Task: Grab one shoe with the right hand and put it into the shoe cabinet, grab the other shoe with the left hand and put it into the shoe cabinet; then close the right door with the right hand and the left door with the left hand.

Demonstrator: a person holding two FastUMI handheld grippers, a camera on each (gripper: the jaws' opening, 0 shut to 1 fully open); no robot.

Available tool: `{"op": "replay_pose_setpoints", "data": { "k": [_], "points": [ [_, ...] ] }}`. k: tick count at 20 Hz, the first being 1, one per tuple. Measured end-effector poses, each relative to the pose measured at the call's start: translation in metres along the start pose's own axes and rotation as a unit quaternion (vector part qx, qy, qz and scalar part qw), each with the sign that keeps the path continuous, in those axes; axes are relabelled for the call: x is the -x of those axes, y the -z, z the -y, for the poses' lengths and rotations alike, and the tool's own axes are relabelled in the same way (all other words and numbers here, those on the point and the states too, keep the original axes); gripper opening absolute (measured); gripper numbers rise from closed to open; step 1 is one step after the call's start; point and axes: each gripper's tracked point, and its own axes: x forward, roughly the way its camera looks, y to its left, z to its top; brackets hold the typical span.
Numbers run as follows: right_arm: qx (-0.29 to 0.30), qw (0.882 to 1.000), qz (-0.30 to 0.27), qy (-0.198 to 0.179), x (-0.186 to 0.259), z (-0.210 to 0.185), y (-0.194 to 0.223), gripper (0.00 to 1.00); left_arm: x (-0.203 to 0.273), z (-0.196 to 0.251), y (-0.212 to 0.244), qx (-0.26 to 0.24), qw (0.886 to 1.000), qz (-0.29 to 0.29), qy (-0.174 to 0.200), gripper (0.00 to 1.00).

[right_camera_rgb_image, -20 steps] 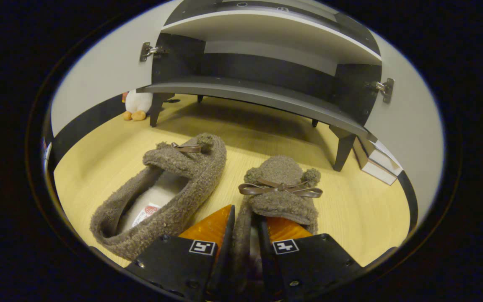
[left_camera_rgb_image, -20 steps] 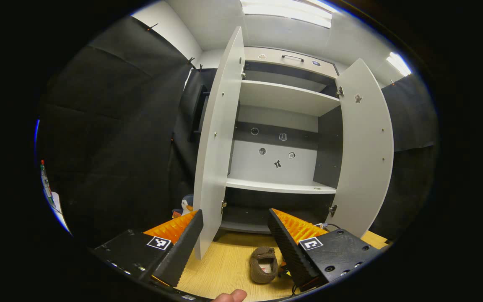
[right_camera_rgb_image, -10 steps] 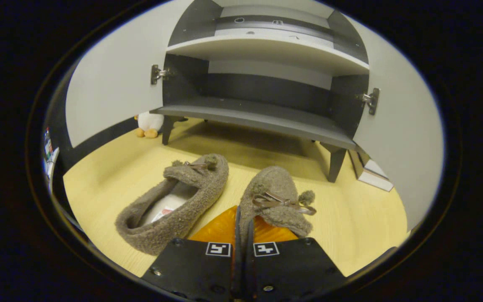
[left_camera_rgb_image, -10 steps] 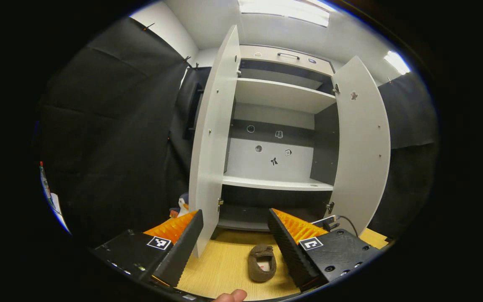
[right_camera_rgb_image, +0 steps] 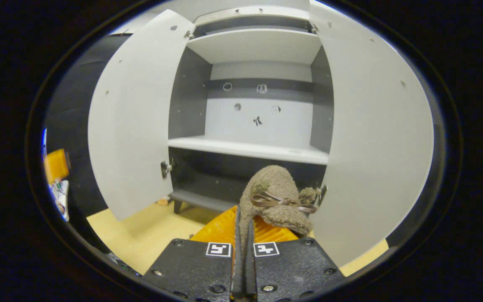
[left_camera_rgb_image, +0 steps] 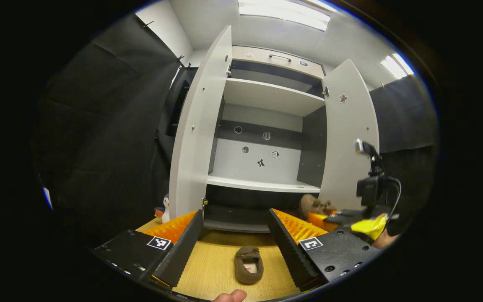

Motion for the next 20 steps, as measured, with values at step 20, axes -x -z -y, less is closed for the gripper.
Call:
{"op": "replay_pose_setpoints", "data": {
  "k": [20],
  "points": [
    [0.060,0.980,-0.162,0.102,-0.258,0.056,-0.088,0.07,0.002,-0.011,0.002,-0.050,0.998,-0.022,-0.035,0.95]
  ]
}}
